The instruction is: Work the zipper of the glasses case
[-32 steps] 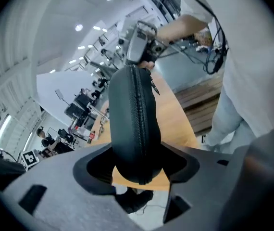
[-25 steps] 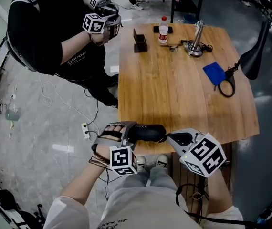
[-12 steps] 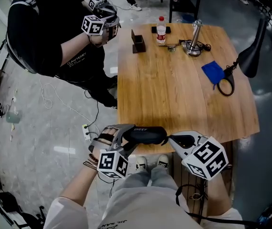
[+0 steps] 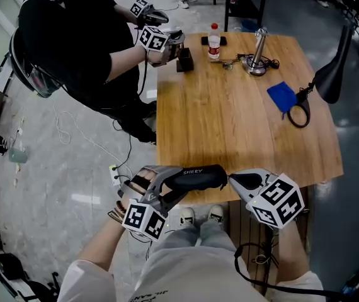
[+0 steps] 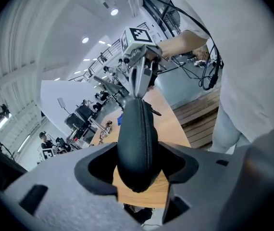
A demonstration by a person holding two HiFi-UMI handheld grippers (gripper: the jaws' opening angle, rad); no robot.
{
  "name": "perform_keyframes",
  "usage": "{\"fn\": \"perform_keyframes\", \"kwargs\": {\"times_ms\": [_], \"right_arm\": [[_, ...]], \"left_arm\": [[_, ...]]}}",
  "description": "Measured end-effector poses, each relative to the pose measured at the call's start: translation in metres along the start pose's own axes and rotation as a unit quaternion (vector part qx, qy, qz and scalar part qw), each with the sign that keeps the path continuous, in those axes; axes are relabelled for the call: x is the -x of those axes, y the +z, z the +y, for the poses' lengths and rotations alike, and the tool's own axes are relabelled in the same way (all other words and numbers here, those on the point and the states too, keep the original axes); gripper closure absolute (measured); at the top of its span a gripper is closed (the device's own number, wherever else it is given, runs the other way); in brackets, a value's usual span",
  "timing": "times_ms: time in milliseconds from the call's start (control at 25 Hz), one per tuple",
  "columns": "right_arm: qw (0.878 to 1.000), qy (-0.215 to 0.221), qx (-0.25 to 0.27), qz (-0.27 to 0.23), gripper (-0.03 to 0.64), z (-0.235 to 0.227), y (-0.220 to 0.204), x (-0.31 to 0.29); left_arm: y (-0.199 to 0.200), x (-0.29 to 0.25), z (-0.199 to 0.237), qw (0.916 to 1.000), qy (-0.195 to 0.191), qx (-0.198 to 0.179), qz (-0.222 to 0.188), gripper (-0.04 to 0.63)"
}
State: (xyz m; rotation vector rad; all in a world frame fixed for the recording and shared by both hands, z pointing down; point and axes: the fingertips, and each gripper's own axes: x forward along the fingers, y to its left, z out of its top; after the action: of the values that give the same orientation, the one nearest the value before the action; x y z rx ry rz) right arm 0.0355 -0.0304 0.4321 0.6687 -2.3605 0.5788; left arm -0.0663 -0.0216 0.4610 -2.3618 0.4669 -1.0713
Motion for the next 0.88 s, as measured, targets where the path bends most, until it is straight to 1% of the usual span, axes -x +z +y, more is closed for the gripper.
{"fn": "perform_keyframes", "kwargs": {"times_ms": [120,200,320,440,520,600,680,800,880], "right_arm": [[0.999,0.034,-0.007,-0.011,0.616,0.008,-0.001,-0.001],[0.999,0.047,-0.012,-0.017,0.615,0.014,0.0,0.0],[0.999,0.051,-0.009,-0.016,0.617,0.025,0.0,0.003],[0.998,0.056,-0.011,-0.023,0.616,0.036,0.006,0.008],[0.998,0.053,-0.015,-0.03,0.615,0.039,0.011,0.011],[0.998,0.048,-0.021,-0.035,0.615,0.035,0.011,0.012],[0.998,0.04,-0.033,-0.038,0.616,0.027,0.008,0.011],[0.996,0.046,-0.054,-0.045,0.617,0.018,0.004,0.013],[0.996,0.044,-0.056,-0.044,0.617,0.014,0.002,0.015]], "left_arm": [[-0.012,-0.002,0.002,0.9987,0.008,-0.026,0.043,0.334],[-0.017,-0.003,0.002,0.9974,0.009,-0.025,0.066,0.337],[-0.021,-0.005,0.0,0.9953,0.008,-0.024,0.093,0.342],[-0.024,-0.004,0.002,0.9947,0.012,-0.02,0.101,0.344],[-0.023,-0.003,0.004,0.995,0.014,-0.018,0.097,0.345],[-0.02,0.0,0.005,0.9964,0.01,-0.018,0.083,0.344],[-0.012,0.005,0.005,0.9982,0.01,-0.019,0.056,0.341],[0.007,0.015,0.005,0.9995,0.018,-0.023,0.009,0.336],[0.016,0.018,0.006,0.9991,0.026,-0.033,-0.008,0.334]]}}
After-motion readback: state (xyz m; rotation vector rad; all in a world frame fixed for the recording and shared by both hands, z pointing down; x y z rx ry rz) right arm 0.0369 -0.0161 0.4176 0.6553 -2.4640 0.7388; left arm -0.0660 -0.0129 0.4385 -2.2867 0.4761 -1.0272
